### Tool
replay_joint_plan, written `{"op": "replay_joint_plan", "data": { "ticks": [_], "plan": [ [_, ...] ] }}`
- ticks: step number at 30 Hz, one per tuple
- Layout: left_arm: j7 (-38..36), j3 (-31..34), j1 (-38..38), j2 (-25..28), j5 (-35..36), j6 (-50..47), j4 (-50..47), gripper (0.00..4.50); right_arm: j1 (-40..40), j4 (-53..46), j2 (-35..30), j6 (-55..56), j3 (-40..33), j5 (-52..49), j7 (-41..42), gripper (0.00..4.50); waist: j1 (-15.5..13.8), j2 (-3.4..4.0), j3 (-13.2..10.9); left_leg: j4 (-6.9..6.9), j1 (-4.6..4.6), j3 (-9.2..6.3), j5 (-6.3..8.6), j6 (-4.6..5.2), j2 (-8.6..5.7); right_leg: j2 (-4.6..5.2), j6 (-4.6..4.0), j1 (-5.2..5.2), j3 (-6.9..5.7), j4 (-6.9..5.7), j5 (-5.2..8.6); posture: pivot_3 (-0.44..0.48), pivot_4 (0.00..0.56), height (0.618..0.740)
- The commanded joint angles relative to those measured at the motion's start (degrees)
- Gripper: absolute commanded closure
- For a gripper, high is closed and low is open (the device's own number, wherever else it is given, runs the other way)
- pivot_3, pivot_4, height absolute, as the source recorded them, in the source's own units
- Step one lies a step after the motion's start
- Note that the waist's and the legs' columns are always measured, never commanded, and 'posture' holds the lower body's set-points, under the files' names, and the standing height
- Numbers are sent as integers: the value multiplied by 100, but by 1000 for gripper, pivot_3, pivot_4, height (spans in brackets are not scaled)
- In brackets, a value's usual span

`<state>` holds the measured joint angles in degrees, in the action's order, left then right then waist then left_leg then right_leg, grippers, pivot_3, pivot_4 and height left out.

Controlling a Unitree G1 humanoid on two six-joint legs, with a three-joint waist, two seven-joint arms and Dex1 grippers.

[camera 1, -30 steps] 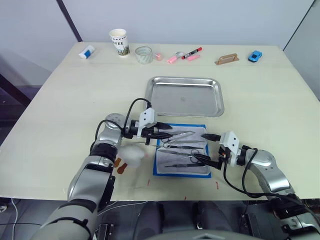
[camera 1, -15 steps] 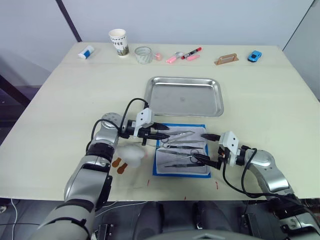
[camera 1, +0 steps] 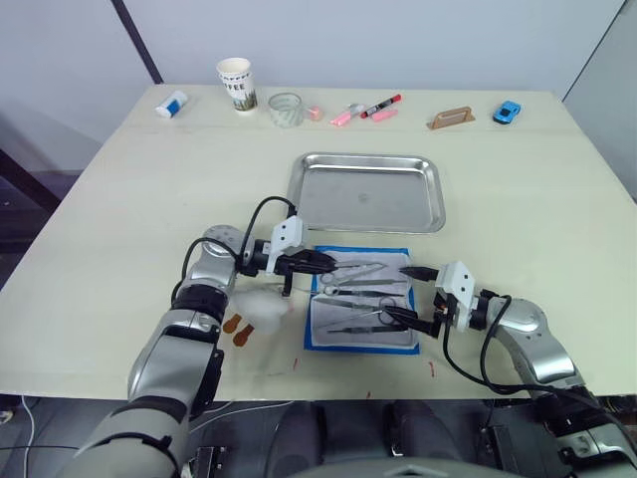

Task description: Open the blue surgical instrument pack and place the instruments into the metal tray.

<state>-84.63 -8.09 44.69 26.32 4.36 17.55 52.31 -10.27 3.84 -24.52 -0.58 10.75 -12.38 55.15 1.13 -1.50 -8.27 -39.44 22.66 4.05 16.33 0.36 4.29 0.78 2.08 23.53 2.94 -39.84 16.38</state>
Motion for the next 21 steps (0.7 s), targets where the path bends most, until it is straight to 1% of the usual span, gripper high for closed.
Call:
{"op": "replay_joint_plan", "data": {
  "ticks": [1, 10, 21],
  "plan": [
    [-40, -85, 114, -79, -34, -214, -160, 4447, 105, 209, 31, -80, 231, 230, -42, 0, -5, 0, 0, 0, 0, 0, 0, 0, 0, 0, 0, 0, 0, 0, 0, 0, 150, 718],
    [9, -164, 251, -154, -25, -620, -581, 4447, 94, 225, 36, -87, 247, 242, -35, 0, -20, -1, 0, 0, 1, 0, 0, 0, 0, 0, 0, -1, -1, 0, 0, 0, 150, 718],
    [114, -319, 378, -75, -255, -773, -839, 4447, 93, 240, 54, -83, 259, 258, -36, 0, -20, -1, 0, 0, 2, 0, 0, 0, -1, 1, 0, 0, 0, 1, 0, 0, 150, 718]
  ]
}}
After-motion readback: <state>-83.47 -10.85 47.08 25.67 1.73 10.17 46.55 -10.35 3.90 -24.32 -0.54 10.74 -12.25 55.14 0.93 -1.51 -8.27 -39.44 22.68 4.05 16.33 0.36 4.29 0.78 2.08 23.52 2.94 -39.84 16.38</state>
